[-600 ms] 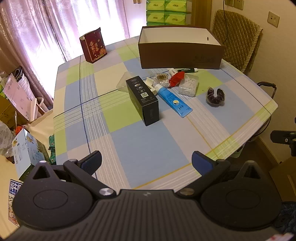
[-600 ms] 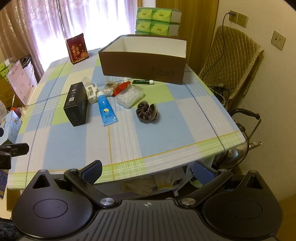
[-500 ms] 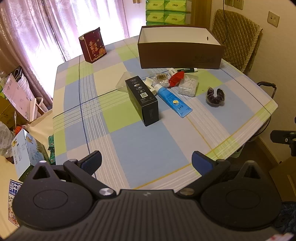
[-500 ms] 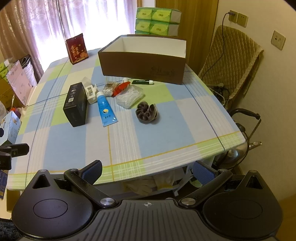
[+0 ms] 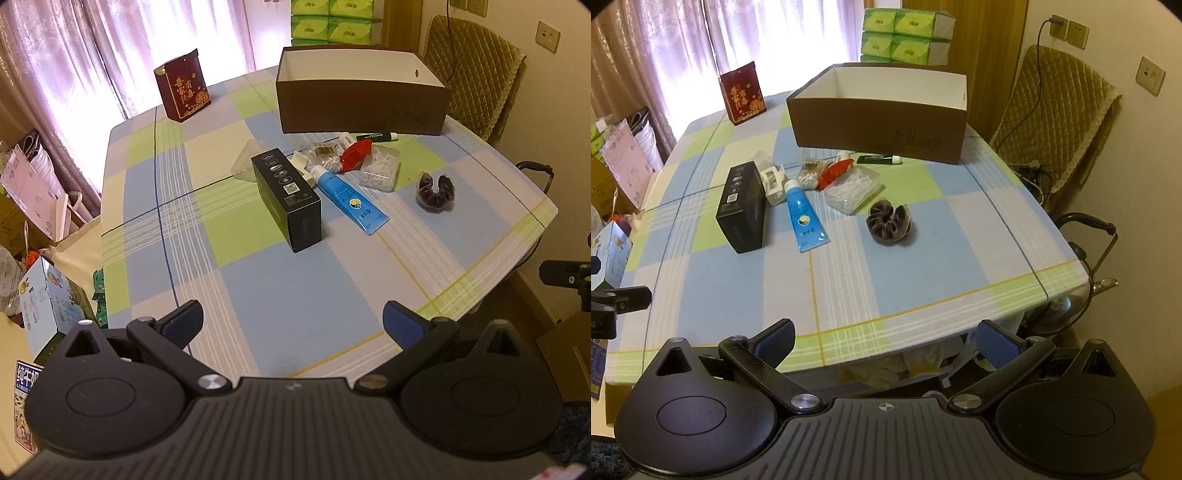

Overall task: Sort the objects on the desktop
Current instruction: 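Move both tools toward the items on the table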

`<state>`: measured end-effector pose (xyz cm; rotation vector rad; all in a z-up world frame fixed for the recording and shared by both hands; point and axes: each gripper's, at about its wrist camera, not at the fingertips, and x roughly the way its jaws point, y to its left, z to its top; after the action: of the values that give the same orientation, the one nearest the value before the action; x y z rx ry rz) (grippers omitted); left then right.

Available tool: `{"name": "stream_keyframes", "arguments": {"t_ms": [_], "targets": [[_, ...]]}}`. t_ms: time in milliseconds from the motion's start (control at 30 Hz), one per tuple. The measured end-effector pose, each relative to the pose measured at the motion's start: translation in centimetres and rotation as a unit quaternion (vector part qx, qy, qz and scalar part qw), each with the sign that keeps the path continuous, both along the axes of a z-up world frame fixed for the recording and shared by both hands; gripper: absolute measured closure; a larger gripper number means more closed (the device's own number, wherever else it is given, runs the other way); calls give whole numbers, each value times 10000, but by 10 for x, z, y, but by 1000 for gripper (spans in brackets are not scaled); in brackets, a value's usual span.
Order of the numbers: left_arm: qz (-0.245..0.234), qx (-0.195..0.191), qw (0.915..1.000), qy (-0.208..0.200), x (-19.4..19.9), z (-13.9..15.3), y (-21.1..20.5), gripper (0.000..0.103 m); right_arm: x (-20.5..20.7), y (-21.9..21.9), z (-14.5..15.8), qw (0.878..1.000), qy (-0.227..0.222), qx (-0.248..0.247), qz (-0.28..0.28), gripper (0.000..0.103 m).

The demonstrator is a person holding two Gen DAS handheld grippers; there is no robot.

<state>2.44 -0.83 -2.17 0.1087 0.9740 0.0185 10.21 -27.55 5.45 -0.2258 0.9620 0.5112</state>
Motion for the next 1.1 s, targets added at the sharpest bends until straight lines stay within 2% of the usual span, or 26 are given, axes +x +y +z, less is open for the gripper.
{"name": "stream_keyframes", "arguments": {"t_ms": [867, 1100], "targets": [[216, -45, 9997, 43, 13, -7, 17, 1, 19, 18, -4, 9999, 46, 29, 156, 2], [218, -114, 9996, 133, 25, -11, 18, 1, 33, 16, -8, 9998, 89, 177, 76, 2]]}}
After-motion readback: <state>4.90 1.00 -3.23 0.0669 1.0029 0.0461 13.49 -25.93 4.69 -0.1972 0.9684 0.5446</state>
